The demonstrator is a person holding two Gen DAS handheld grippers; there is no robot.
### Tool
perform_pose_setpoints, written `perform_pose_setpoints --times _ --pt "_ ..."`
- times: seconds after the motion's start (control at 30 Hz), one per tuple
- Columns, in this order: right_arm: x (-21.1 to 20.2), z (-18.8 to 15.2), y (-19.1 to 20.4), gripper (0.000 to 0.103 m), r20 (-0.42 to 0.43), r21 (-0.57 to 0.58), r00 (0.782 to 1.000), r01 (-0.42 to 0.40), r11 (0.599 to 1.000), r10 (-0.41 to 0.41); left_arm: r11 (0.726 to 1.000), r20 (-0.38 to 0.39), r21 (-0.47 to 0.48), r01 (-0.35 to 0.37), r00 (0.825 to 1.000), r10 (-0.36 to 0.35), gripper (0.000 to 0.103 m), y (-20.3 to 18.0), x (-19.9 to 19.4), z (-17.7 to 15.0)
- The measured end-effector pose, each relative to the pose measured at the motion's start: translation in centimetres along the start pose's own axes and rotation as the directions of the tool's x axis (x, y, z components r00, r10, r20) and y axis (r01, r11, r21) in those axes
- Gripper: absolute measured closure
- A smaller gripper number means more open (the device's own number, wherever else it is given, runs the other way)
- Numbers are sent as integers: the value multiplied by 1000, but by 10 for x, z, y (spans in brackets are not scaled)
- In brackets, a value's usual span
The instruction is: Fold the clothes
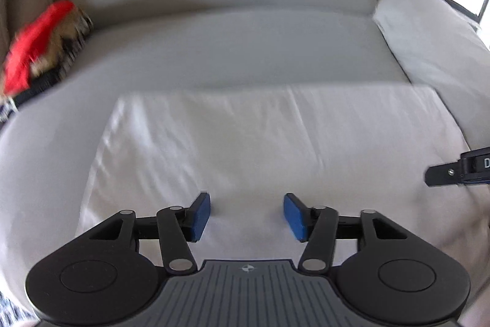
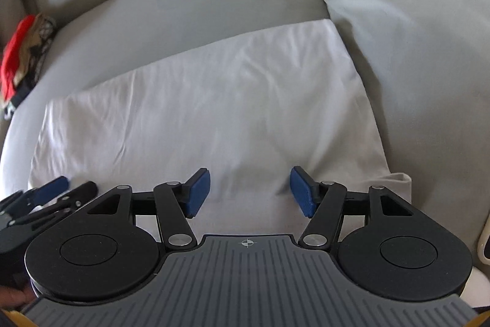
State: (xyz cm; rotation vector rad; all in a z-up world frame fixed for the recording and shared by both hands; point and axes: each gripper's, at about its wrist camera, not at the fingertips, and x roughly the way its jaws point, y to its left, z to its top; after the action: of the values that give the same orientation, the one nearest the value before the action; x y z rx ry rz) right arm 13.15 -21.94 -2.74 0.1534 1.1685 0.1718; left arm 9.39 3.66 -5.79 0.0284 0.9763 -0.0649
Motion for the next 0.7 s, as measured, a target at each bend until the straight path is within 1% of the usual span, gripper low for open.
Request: perform_pose_setpoints --times 0.1,0.17,0.27,0.33,0.37,0.4,0.47,0.5,0.53,0.6,0.63,0.67,0.7 --pt "-10 -18 1 34 -55 -29 998 -20 999 18 999 -28 38 36 999 -35 54 0 -12 -13" --pt "-22 -34 -2 34 -98 -35 994 -54 998 50 995 -68 73 73 995 -68 54 2 -24 -24" --pt "-46 -59 -11 34 -146 -6 982 -122 992 120 980 -155 133 150 980 -129 54 4 -47 -40" --pt "-63 -77 -17 34 -146 23 972 -181 983 183 970 -205 157 185 967 -151 54 7 -63 -53" --pt "-70 -86 -18 34 -140 27 970 -198 980 200 969 -202 157 189 967 -156 54 8 -71 -59" --pt "-76 -92 -19 34 -129 28 972 -197 980 199 969 -192 157 190 968 -159 54 10 -79 -64" --pt "-85 -103 -20 34 -98 39 975 -195 980 198 972 -160 145 186 974 -162 53 13 -92 -73" --pt "-88 -105 -20 34 -80 46 977 -196 980 199 974 -141 134 184 976 -165 51 14 -97 -76" --pt "-91 -104 -20 34 -54 54 978 -198 979 201 978 -115 117 175 980 -162 48 15 -101 -78" --pt "-96 -104 -20 34 1 68 979 -202 977 202 983 -44 78 163 986 -160 47 16 -109 -80" --pt "-99 -102 -20 34 35 74 980 -198 977 196 986 -4 40 160 987 -160 45 17 -111 -79" --pt "-101 -99 -22 38 70 81 980 -191 978 186 987 35 -2 158 987 -158 45 19 -113 -78" --pt "-103 -96 -23 47 107 85 978 -186 979 177 987 63 -46 157 986 -154 45 21 -113 -75"
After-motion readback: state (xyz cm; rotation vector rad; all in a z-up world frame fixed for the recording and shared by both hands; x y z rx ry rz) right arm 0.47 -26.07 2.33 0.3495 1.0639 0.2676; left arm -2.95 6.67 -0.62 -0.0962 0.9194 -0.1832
